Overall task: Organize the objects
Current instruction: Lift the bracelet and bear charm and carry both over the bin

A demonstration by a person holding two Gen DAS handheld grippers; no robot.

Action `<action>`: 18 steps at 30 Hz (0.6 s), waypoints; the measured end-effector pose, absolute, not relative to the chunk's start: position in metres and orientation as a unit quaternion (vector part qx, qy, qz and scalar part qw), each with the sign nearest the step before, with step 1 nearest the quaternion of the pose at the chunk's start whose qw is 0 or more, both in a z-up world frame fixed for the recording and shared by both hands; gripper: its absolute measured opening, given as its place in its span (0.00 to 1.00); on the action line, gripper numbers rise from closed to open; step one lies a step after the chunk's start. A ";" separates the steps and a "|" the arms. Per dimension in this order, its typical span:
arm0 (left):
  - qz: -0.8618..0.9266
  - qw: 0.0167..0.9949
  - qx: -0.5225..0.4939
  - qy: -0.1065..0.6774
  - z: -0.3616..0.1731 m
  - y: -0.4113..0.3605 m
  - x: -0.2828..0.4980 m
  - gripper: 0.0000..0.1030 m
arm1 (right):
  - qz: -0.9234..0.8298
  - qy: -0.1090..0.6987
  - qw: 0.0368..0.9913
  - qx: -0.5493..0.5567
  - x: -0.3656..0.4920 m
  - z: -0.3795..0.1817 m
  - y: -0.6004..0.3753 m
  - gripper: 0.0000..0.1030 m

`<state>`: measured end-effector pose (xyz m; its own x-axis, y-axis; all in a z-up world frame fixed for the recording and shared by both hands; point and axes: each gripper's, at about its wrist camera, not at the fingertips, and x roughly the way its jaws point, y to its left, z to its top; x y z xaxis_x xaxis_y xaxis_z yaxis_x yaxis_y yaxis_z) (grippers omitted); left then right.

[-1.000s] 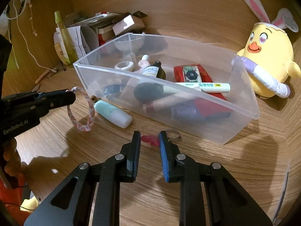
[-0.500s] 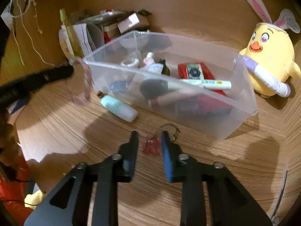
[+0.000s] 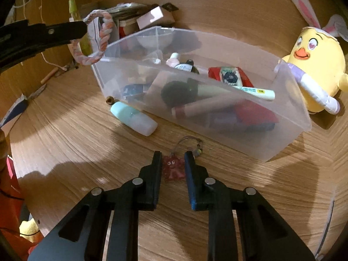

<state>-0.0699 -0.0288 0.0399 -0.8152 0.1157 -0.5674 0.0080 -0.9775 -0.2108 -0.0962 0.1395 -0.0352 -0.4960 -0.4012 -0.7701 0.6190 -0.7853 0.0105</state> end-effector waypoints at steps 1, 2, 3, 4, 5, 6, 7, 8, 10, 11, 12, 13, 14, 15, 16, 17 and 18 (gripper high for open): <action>0.947 0.029 -0.302 -0.105 0.041 -0.029 -0.072 0.10 | -0.856 0.130 0.299 0.400 -0.095 -0.032 0.142 0.18; 0.947 0.028 -0.302 -0.107 0.042 -0.029 -0.074 0.10 | -0.858 0.126 0.300 0.397 -0.095 -0.030 0.143 0.18; 0.947 0.027 -0.301 -0.107 0.043 -0.029 -0.075 0.10 | -0.860 0.123 0.300 0.394 -0.095 -0.026 0.144 0.18; 0.948 0.025 -0.300 -0.106 0.043 -0.029 -0.077 0.10 | -0.863 0.120 0.301 0.388 -0.094 -0.021 0.146 0.18; 0.948 0.019 -0.299 -0.104 0.044 -0.028 -0.079 0.10 | -0.866 0.118 0.300 0.383 -0.093 -0.017 0.148 0.18; 0.949 0.018 -0.299 -0.104 0.044 -0.029 -0.081 0.10 | -0.869 0.115 0.300 0.377 -0.092 -0.013 0.150 0.18; 0.948 0.019 -0.299 -0.104 0.044 -0.029 -0.082 0.10 | -0.872 0.113 0.301 0.370 -0.090 -0.007 0.152 0.18; 0.948 0.018 -0.301 -0.105 0.044 -0.029 -0.085 0.10 | -0.876 0.109 0.302 0.361 -0.089 0.000 0.155 0.18; 0.947 0.016 -0.302 -0.105 0.044 -0.029 -0.088 0.10 | -0.883 0.106 0.300 0.346 -0.088 0.011 0.159 0.18; 0.947 0.015 -0.304 -0.105 0.043 -0.029 -0.090 0.10 | -0.886 0.103 0.300 0.337 -0.088 0.017 0.161 0.18; 0.947 0.014 -0.305 -0.105 0.043 -0.030 -0.092 0.10 | -0.889 0.101 0.300 0.330 -0.088 0.023 0.163 0.18; 0.946 0.014 -0.306 -0.106 0.042 -0.030 -0.093 0.10 | -0.892 0.098 0.301 0.322 -0.088 0.028 0.166 0.18; 0.946 0.013 -0.307 -0.107 0.041 -0.030 -0.095 0.10 | -0.896 0.095 0.301 0.313 -0.089 0.035 0.168 0.18; 0.945 0.012 -0.308 -0.107 0.041 -0.030 -0.096 0.10 | -0.899 0.095 0.299 0.306 -0.090 0.040 0.167 0.18; 0.945 0.011 -0.309 -0.107 0.040 -0.029 -0.098 0.10 | -0.902 0.094 0.297 0.300 -0.090 0.044 0.168 0.18; 0.945 0.011 -0.310 -0.107 0.040 -0.029 -0.099 0.10 | -0.905 0.092 0.295 0.293 -0.092 0.048 0.170 0.18; 0.945 0.010 -0.310 -0.106 0.039 -0.029 -0.101 0.10 | -0.907 0.091 0.294 0.288 -0.094 0.053 0.171 0.18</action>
